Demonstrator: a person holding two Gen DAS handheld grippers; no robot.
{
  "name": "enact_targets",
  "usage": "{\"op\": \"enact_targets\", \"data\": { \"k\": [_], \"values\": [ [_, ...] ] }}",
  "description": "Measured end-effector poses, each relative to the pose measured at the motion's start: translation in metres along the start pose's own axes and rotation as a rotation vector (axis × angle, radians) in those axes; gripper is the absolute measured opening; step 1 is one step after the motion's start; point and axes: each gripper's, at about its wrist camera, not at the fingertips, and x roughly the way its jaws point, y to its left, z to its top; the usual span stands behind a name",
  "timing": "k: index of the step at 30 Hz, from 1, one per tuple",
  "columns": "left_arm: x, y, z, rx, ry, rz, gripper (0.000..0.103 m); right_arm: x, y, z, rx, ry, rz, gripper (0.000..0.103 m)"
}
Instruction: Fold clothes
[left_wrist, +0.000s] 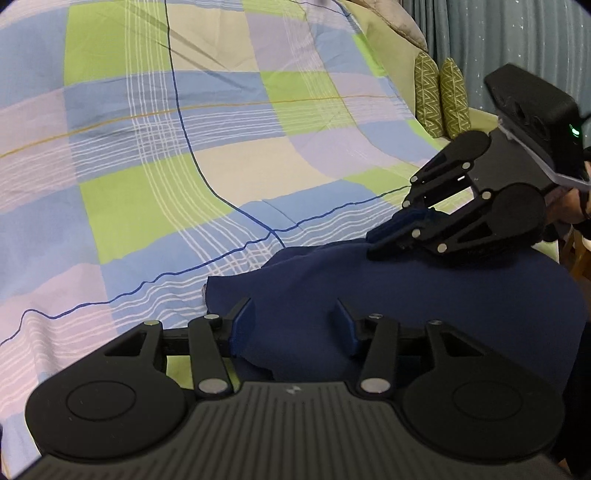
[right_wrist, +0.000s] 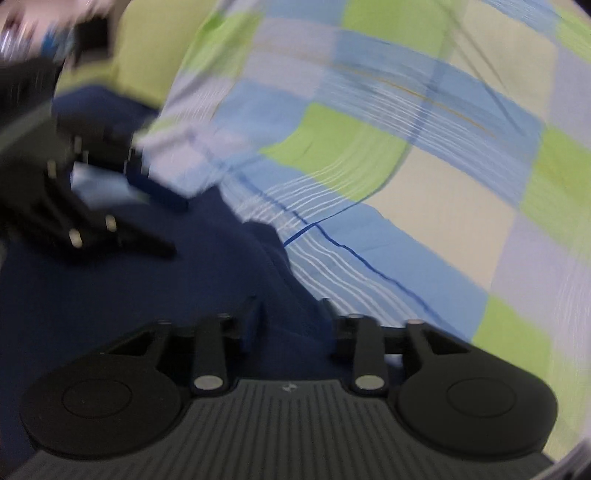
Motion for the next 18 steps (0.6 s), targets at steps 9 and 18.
{"op": "enact_targets", "data": {
  "k": [9,18],
  "values": [
    [0.008,-0.001,-0.003,-0.005,0.002,0.017,0.055,0.013,0.007,0.015,-0.088,-0.057,-0.044,0.001],
    [-0.012,0.001,0.006,-0.062,-0.041,0.015,0.056,-0.062,-0.016,-0.021,0.208,-0.183,-0.089,0.017]
  ]
}}
